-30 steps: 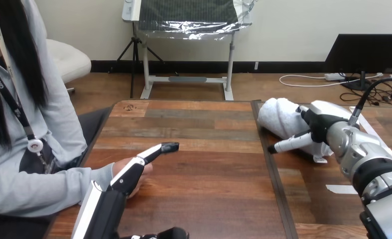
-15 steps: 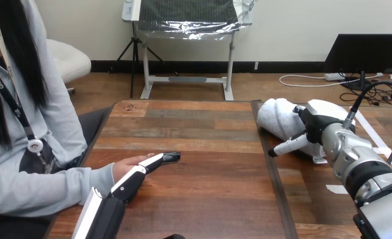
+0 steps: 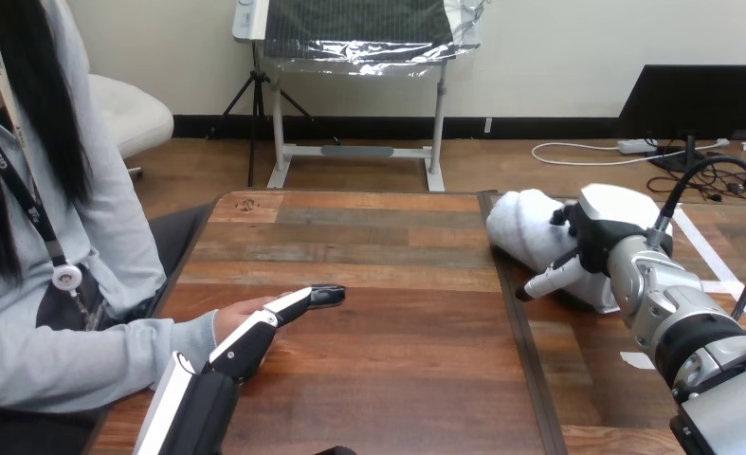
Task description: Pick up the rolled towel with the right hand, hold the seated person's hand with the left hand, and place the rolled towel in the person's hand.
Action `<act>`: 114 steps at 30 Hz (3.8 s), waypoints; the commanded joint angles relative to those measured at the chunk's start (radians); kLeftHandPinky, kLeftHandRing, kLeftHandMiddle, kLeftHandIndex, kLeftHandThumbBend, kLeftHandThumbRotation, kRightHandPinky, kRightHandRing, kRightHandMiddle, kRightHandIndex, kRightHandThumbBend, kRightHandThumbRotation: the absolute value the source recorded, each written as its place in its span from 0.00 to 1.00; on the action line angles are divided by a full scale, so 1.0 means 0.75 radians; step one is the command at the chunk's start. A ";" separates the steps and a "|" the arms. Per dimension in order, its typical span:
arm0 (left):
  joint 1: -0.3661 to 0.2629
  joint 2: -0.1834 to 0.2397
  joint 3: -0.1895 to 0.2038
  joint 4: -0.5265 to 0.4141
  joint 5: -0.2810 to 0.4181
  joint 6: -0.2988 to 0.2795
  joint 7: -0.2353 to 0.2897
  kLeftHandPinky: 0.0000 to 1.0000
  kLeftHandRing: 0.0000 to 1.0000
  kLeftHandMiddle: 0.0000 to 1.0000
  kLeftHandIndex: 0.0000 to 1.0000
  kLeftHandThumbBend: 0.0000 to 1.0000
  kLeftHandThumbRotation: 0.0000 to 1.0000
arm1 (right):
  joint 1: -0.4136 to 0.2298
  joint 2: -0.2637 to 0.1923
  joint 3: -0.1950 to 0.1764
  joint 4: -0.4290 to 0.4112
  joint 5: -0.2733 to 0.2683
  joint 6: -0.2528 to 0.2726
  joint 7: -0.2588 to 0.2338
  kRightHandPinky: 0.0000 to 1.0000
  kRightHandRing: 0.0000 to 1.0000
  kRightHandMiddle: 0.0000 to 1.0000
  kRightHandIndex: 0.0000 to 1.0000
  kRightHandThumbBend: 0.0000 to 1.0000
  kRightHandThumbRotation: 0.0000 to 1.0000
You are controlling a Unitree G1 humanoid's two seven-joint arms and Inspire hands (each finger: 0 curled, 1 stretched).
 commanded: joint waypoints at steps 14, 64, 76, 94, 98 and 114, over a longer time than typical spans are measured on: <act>-0.006 0.055 -0.004 -0.093 -0.079 -0.064 -0.057 0.90 0.85 0.80 0.78 0.88 0.64 | 0.048 -0.026 0.010 -0.002 -0.018 -0.043 -0.126 0.41 0.55 0.63 0.62 0.94 0.01; -0.046 0.068 -0.005 -0.101 -0.106 -0.026 -0.100 0.94 0.83 0.80 0.77 0.88 0.59 | 0.146 -0.047 -0.072 -0.185 0.199 -0.321 0.299 0.41 0.51 0.58 0.56 0.85 0.00; -0.084 0.063 -0.010 -0.089 -0.112 -0.004 -0.110 0.95 0.83 0.80 0.77 0.88 0.58 | 0.449 -0.196 -0.146 -0.835 0.374 -0.318 0.615 0.29 0.39 0.55 0.60 0.86 0.00; -0.153 0.051 -0.033 -0.056 -0.126 0.021 -0.125 0.98 0.83 0.79 0.77 0.90 0.57 | 0.843 -0.405 -0.385 -1.745 0.592 -0.161 0.910 0.45 0.54 0.57 0.62 0.83 0.06; -0.168 0.052 -0.034 -0.053 -0.121 0.027 -0.128 0.98 0.83 0.79 0.77 0.89 0.57 | 0.887 -0.433 -0.439 -1.857 0.644 -0.129 0.955 0.43 0.53 0.57 0.62 0.82 0.07; -0.232 0.052 -0.037 -0.020 -0.111 0.037 -0.139 0.94 0.81 0.79 0.76 0.88 0.56 | 0.977 -0.556 -0.673 -2.120 0.904 -0.107 1.106 0.32 0.44 0.56 0.62 0.80 0.11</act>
